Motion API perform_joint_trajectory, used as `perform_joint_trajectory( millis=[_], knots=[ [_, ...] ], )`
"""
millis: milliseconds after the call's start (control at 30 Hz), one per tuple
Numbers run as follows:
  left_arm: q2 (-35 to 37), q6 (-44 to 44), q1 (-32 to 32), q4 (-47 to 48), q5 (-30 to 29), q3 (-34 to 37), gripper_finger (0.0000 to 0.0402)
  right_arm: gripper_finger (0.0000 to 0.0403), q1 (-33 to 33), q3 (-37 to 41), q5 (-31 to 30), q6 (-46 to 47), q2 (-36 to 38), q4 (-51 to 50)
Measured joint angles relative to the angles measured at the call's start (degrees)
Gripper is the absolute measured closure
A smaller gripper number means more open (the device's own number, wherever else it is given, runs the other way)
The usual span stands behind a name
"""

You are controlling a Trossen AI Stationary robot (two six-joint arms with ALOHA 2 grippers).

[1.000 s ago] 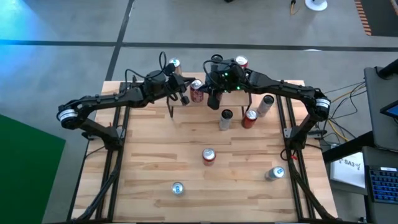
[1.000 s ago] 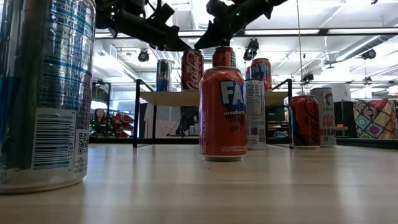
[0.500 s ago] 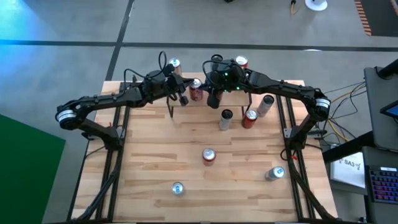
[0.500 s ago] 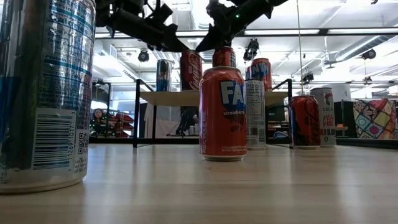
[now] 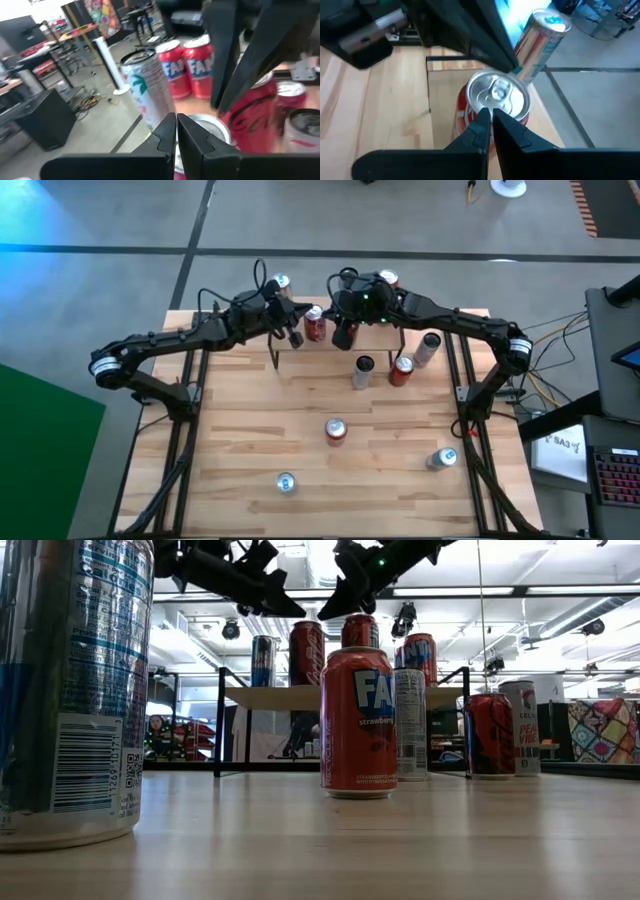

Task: Place canned beverage on shelf
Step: Adjust the red soda can on the shelf

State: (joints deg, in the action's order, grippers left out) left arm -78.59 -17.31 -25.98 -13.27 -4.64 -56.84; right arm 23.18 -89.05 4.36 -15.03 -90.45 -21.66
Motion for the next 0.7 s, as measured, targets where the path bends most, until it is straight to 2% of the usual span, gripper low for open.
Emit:
perform_joint_trajectory(
  millis=[167, 500, 700],
  knots=[
    [0.0, -0.6, 0.0, 1.2, -4.2, -0.4, 0.0402, 0.0390, 0.0, -1.5, 0.0, 0.2, 0.1, -0.9],
    [0.1, -4.3, -0.5, -0.7, -5.4, -0.5, 0.0402, 0.0390, 0.0, -1.7, 1.2, 0.4, -0.4, -0.9],
    [-1.0, -3.2, -1.3, -0.3, -5.4, -0.5, 0.0402, 0.0390, -0.3, -1.7, 1.8, 0.5, -0.8, -0.7]
  ],
)
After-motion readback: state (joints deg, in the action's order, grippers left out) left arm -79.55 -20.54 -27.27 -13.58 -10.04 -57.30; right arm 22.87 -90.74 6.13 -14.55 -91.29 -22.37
